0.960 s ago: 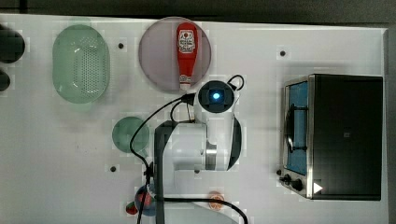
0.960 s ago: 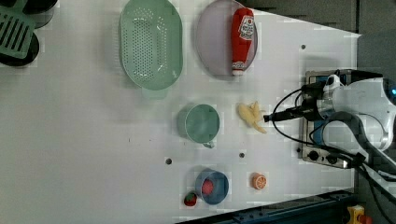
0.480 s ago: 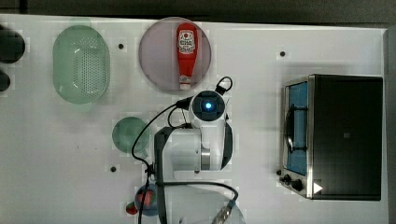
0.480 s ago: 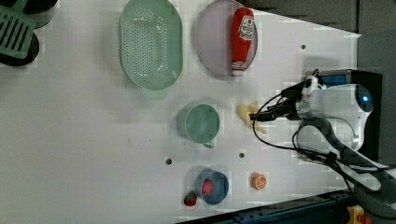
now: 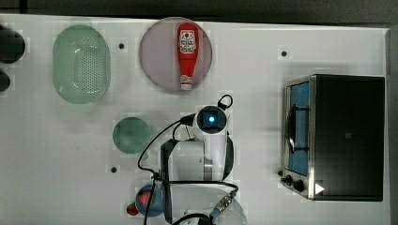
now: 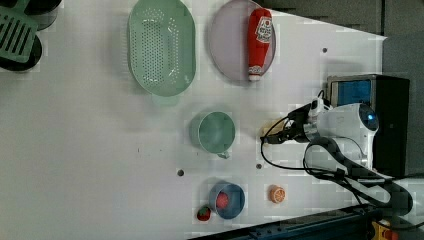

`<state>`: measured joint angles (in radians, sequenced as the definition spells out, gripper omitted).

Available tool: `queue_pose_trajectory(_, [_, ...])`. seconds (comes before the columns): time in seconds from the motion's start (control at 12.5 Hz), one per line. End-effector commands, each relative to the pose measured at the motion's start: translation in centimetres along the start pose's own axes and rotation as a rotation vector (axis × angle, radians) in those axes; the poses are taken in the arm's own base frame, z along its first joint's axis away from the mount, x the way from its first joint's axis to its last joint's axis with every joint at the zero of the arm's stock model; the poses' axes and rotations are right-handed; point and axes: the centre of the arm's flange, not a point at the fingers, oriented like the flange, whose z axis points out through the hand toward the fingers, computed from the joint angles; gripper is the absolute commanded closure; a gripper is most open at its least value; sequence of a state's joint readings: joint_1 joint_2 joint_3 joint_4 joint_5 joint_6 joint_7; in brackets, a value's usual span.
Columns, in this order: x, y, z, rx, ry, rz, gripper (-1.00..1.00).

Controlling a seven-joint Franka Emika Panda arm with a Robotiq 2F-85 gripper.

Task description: Pick Banana and place it in mug.

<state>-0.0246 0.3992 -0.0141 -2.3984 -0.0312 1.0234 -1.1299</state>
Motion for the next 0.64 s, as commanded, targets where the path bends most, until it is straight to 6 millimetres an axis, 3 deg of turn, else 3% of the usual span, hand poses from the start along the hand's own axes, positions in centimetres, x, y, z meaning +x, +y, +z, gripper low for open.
queue_pose_trajectory(0.08, [1.3, 0.5, -2.2, -0.028, 0.074, -0.044, 0.54])
queue_pose_trajectory(0.16, [1.3, 0.6, -2.5, -0.031, 0.08, -0.043, 0.57])
queue_pose_trajectory(0.32, [1.4, 1.0, -5.1, -0.049, 0.124, -0.032, 0.57])
queue_pose_trajectory(0.48, [0.7, 2.6, -13.4, -0.095, 0.239, 0.007, 0.57])
queue_pose_trajectory(0.64, [-0.6, 3.0, -20.0, -0.108, 0.279, 0.027, 0.57])
